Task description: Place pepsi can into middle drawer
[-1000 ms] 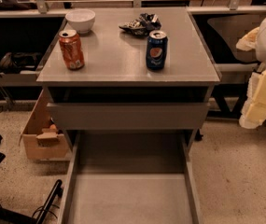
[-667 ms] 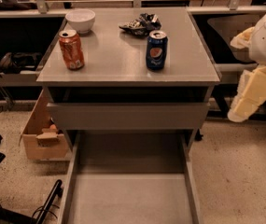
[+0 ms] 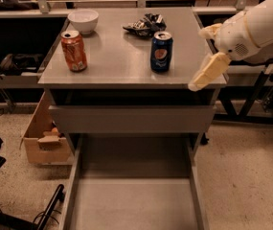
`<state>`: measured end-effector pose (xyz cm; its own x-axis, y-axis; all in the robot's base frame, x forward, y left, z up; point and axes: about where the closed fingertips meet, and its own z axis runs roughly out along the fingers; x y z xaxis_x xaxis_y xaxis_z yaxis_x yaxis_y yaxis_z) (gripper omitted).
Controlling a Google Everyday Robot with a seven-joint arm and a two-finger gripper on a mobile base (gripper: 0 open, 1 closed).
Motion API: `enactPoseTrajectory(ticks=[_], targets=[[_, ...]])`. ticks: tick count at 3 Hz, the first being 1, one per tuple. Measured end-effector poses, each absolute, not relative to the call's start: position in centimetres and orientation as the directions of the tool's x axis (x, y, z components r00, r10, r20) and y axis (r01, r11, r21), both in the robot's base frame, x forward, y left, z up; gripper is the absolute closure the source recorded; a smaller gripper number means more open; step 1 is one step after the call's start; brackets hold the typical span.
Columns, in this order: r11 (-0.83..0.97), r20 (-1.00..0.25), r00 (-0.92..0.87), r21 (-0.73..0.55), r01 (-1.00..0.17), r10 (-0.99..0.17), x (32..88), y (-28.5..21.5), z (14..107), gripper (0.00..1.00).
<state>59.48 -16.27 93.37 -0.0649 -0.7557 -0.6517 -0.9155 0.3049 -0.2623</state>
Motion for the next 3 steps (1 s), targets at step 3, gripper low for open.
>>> enactPoseTrajectory(ticks=[3], targets=[[0.347, -0.902, 0.070, -0.234, -0.908, -0.427, 70.1, -12.3, 90.1, 0.00]])
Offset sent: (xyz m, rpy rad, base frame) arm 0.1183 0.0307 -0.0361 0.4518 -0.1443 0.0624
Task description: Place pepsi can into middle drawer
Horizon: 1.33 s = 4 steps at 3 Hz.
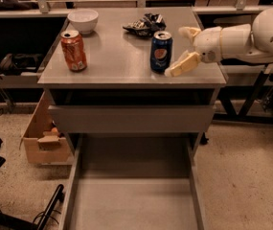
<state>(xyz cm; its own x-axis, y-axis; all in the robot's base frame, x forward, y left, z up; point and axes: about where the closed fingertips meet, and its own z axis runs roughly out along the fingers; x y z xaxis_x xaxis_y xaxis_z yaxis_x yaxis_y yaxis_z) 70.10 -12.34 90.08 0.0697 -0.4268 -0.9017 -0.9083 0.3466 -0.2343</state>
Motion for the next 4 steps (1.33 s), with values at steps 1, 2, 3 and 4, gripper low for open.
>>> enactPoseTrajectory(ticks=[1, 2, 3, 4], targets=[[0.328, -0.938, 0.094, -0.209, -0.921, -0.335, 72.2, -10.5, 89.9, 0.00], [0.283, -0.956, 0.083, -0.165, -0.945, -0.281, 73.3, -8.1, 89.7, 0.14], [0.243, -0.966, 0.059, -0.122, -0.962, -0.251, 73.7, -6.3, 89.4, 0.38], [0.241, -0.971, 0.026, -0.085, -0.967, -0.237, 73.5, -6.1, 88.8, 0.61]])
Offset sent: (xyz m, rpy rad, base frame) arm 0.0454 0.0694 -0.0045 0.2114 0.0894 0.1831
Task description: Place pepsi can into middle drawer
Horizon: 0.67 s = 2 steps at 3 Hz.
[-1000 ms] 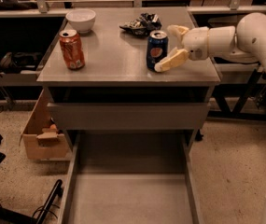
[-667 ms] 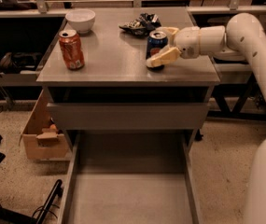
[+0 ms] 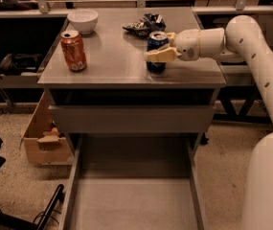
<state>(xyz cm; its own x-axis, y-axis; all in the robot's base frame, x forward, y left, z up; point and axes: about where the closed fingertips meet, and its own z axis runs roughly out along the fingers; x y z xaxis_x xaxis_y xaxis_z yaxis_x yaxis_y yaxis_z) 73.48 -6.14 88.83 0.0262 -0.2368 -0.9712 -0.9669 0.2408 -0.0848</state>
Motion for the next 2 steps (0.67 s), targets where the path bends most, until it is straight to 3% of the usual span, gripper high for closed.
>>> enactPoseTrajectory(ticks=[1, 2], targets=[[0.266, -0.967, 0.024, -0.093, -0.959, -0.252, 71.1, -7.3, 90.2, 0.84], [0.304, -0.948, 0.012, -0.113, -0.946, -0.317, 66.1, -8.3, 92.8, 1.00]])
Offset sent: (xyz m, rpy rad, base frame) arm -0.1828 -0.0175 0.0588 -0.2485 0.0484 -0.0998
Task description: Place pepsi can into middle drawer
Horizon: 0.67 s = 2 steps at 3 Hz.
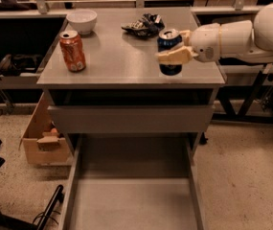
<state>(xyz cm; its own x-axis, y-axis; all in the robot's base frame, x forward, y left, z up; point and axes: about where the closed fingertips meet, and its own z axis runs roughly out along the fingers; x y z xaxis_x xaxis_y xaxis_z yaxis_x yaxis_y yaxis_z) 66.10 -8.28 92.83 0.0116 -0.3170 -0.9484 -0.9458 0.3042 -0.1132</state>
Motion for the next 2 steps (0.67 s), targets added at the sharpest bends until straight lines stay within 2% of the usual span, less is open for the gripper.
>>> enactPoseTrajectory(ticks=[1, 2], targets=[[0.321, -0.911, 0.013, -0.159, -0.934, -0.413, 60.0, -8.1, 94.9, 1.00], [0.312, -0.905, 0.025, -0.172, -0.935, -0.425, 55.7, -6.2, 92.8, 1.00]])
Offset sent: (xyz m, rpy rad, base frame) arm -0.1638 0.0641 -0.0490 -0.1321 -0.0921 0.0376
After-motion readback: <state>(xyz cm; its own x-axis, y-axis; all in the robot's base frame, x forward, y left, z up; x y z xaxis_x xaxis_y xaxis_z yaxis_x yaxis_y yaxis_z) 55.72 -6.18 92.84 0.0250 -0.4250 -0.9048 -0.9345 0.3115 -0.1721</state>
